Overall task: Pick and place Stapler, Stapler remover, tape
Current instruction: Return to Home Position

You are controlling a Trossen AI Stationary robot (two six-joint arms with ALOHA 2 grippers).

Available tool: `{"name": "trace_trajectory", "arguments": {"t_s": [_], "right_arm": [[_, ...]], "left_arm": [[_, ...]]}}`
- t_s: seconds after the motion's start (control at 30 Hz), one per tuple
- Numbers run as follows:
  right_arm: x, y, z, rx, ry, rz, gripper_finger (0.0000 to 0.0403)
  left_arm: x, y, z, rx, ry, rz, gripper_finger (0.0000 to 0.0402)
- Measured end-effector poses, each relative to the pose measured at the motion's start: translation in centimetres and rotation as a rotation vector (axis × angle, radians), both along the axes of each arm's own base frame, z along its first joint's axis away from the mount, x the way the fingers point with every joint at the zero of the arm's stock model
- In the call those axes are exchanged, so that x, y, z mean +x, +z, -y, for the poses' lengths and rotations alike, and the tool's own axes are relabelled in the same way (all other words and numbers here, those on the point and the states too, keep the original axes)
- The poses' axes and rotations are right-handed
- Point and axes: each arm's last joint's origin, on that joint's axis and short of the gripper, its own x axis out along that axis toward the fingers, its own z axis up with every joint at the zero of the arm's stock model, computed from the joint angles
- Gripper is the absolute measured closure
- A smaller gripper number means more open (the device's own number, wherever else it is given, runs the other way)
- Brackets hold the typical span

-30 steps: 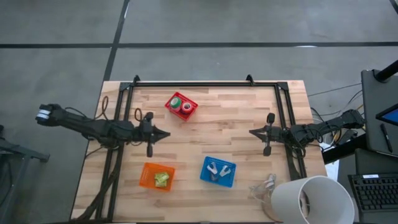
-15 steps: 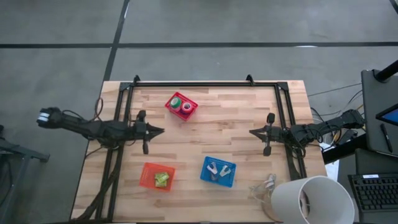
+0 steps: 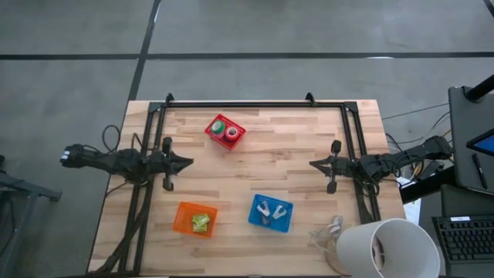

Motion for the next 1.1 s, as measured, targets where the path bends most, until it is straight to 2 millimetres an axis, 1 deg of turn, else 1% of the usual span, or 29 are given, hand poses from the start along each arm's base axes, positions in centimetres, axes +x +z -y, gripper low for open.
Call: {"name": "trace_trajectory", "arguments": {"t_s": [0.07, 0.2, 0.23, 0.63, 1.1], "right_arm": [[0.0, 0.0, 0.0, 0.000, 0.000, -0.001, 0.0394], [0.0, 0.0, 0.0, 0.000, 0.000, 0.000, 0.0394], [0.0, 0.0, 0.0, 0.000, 0.001, 0.000, 0.0394], [0.0, 0.0, 0.0, 0.000, 0.001, 0.000, 0.0394], [0.0, 0.0, 0.0, 0.000, 0.000, 0.000, 0.0394]], "left_arm": [[-0.2, -0.8, 0.0, 0.001, -0.008, -0.018, 0.0375], [-0.6, -1.1, -0.1, 0.027, -0.016, 0.021, 0.0371], [-0.6, -1.4, -0.1, 0.033, -0.020, 0.008, 0.0371], [-0.3, -1.8, 0.0, 0.039, -0.015, -0.033, 0.0383], [-0.3, -1.8, 0.0, 0.036, -0.014, -0.028, 0.0372]]}}
